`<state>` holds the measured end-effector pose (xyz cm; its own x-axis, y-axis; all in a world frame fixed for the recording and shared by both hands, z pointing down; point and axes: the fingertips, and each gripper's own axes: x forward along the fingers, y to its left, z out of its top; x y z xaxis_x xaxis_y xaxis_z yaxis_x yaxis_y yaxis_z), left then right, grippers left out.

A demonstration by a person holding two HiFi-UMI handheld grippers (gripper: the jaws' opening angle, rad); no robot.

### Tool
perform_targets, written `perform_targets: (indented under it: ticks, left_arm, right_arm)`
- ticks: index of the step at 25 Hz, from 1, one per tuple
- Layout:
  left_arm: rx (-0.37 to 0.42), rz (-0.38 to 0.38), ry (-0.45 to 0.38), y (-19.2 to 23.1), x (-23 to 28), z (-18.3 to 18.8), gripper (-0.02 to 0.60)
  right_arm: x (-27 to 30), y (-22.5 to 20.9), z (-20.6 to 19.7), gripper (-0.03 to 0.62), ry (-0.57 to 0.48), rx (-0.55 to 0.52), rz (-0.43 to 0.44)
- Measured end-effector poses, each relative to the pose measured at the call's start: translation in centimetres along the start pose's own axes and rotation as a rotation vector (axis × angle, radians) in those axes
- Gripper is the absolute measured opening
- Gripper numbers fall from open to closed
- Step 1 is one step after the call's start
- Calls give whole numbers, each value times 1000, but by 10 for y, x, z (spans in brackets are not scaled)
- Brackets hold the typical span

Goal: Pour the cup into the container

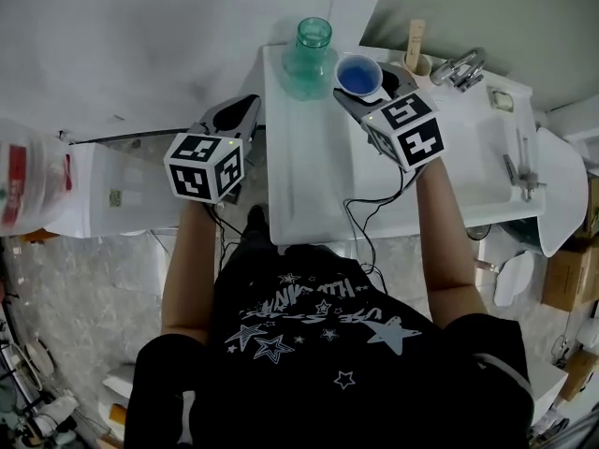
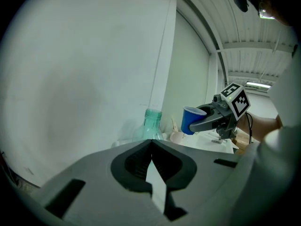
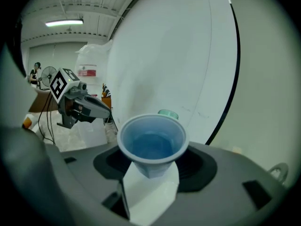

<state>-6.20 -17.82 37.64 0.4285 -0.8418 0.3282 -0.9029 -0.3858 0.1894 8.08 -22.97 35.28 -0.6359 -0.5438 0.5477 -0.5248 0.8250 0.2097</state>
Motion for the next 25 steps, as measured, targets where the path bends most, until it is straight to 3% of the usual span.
perform_targets:
  ticks: [8, 13, 25]
  left_arm:
    - [-2, 1, 21, -13, -16, -31, 9]
    - [-10, -37, 43, -19, -18, -52, 9]
    - [-41, -133, 94, -26, -47, -93, 9]
  right_arm:
    - [-11, 48, -24, 275, -67, 39, 58]
    - [-14, 72, -37, 275, -99, 67, 41]
    - [-13, 134, -64, 275, -53, 142, 17]
